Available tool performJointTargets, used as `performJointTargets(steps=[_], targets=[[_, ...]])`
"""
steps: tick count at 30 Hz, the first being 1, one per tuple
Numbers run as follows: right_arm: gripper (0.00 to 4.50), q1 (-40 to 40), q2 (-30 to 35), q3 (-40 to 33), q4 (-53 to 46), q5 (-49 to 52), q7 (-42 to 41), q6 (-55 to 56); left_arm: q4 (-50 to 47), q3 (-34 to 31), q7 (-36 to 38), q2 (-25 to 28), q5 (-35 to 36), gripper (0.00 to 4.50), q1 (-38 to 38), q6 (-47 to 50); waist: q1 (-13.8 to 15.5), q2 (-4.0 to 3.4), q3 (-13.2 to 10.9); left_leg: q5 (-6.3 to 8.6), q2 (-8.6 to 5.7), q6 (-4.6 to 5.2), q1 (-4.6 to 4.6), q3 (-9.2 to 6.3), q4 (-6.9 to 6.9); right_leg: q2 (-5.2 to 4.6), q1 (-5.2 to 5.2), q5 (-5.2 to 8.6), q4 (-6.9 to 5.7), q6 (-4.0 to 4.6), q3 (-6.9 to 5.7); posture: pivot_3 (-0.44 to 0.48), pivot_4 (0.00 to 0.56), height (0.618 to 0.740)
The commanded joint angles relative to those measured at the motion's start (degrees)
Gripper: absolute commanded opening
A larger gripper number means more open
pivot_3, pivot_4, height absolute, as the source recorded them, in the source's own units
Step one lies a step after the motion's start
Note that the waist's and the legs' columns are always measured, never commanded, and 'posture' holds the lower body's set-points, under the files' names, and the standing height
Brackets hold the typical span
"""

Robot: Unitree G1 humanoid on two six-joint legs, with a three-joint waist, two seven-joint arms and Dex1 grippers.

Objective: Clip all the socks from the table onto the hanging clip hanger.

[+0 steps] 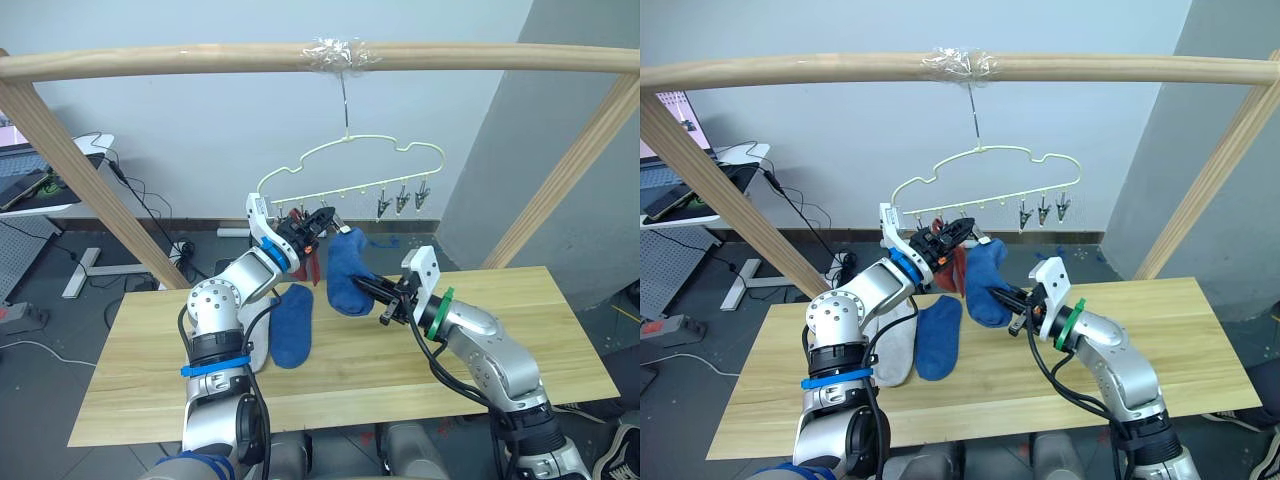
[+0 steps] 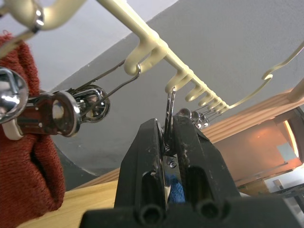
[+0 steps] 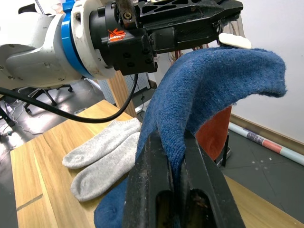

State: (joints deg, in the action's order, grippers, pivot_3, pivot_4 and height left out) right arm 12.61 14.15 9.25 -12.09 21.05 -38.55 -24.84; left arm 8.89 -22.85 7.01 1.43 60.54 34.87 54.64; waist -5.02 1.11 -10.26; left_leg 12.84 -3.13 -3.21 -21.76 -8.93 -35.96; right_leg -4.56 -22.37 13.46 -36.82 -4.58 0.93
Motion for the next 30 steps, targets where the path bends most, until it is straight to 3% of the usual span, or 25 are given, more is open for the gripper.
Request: performJointTargets(steps=[1, 13, 14, 22, 26, 30], targets=[[0.03, 1.7, -1.0, -0.6, -0.1, 0.8, 0.0, 1.4, -1.5, 0.5, 0.4, 0.6, 0.6, 0.06, 0.0, 0.2, 0.0, 0.0, 0.0, 0.0, 0.0, 0.0, 0.0, -0.01, 0.0, 0.0, 0.0, 0.0, 0.0, 0.0, -0.01, -0.14, 0.126, 0.74], [0.03, 3.6, -3.2, -1.2, 1.5, 1.0, 1.3, 1.4, -2.9, 2.5, 3.1, 1.4, -0.7, 0.06, -1.0, -1.0, 0.0, 0.0, 0.0, 0.0, 0.0, 0.0, -0.04, 0.0, 0.03, 0.0, -0.04, 0.0, 0.02, 0.0, 0.0, -0.138, 0.132, 0.74], [0.0, 3.5, -3.2, -1.1, 1.5, 0.9, 1.3, 1.5, -3.2, 2.4, 3.4, 1.5, -0.3, 0.78, -1.1, -1.0, 0.0, 0.0, 0.0, 0.0, 0.0, -0.01, -0.04, -0.01, 0.04, 0.0, -0.05, 0.0, 0.02, 0.01, 0.0, -0.138, 0.132, 0.74], [0.0, 2.9, -2.7, 0.7, 2.2, -2.9, 3.0, 3.0, -3.9, 1.8, 3.2, 2.2, 0.6, 3.14, -1.7, -0.6, 0.0, 0.0, 0.0, 0.0, 0.0, -0.01, -0.09, 0.0, 0.04, 0.0, -0.11, 0.0, 0.02, 0.01, 0.0, -0.135, 0.134, 0.74], [0.0, 3.3, -3.1, 1.1, 3.3, -5.4, 5.0, 4.0, -5.8, 2.0, 4.1, 5.3, 0.9, 4.37, -2.1, 1.0, 0.0, 0.0, 0.0, 0.0, 0.0, -0.01, -0.15, 0.01, 0.06, 0.0, -0.22, 0.0, -0.01, 0.01, 0.02, -0.131, 0.135, 0.74], [0.0, 3.6, -4.1, 0.7, 5.1, -7.5, 8.1, 4.9, -14.9, 9.8, 8.7, 14.5, -5.5, 4.47, -7.7, 2.9, -0.2, -0.01, 0.0, 0.0, 0.02, -0.01, -0.16, 0.07, 0.18, 0.0, -0.32, 0.02, -0.02, 0.05, 0.06, -0.125, 0.133, 0.74]])
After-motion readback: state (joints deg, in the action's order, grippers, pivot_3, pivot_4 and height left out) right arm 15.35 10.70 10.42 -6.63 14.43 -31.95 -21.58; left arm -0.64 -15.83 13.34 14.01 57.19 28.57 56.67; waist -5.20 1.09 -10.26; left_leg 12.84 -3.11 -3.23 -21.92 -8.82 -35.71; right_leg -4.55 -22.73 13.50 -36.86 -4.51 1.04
